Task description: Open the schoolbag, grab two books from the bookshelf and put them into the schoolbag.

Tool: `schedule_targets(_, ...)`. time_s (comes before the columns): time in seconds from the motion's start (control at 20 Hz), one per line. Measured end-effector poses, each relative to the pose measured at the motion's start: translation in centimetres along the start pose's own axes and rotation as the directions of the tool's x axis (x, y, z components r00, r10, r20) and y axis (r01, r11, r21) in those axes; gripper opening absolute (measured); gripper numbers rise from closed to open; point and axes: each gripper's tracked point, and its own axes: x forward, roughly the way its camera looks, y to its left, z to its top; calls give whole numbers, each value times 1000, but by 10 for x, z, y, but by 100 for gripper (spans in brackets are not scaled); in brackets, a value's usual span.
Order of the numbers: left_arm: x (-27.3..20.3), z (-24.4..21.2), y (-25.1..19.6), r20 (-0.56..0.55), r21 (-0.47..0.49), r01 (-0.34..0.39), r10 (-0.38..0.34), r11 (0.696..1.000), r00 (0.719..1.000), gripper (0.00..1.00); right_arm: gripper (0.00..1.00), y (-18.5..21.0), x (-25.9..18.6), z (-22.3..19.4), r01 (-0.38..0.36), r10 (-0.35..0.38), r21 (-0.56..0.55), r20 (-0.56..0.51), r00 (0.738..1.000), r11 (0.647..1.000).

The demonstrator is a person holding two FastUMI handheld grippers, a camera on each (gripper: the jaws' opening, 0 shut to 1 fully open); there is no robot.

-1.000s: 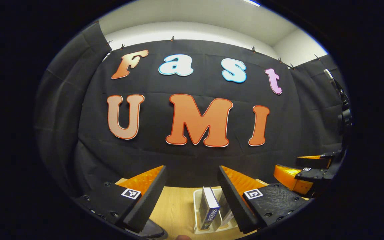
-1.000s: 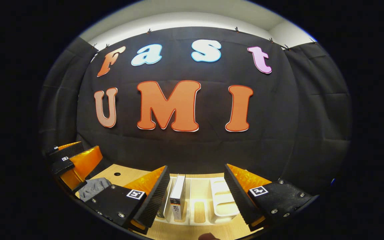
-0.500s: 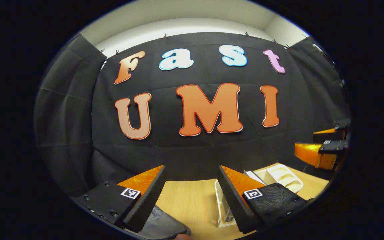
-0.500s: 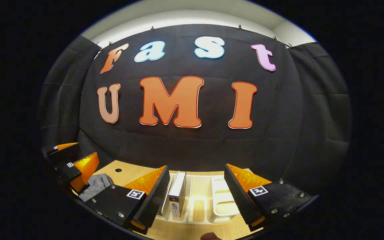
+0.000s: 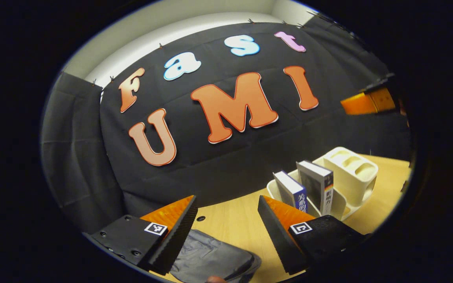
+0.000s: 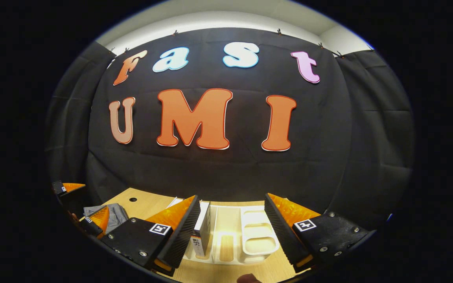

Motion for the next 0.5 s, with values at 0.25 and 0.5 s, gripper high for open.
schedule_targets(0.25, -9, -31, 12, -71, 178, 14, -2, 984, 998, 97, 98, -6, -2, -4, 11, -11, -8, -11, 1000, 1000)
schedule_targets(0.5, -23, -60, 15, -160, 338, 76, -22, 938, 987, 98, 98, -11, -5, -8, 14, -14, -15, -21, 1000, 1000)
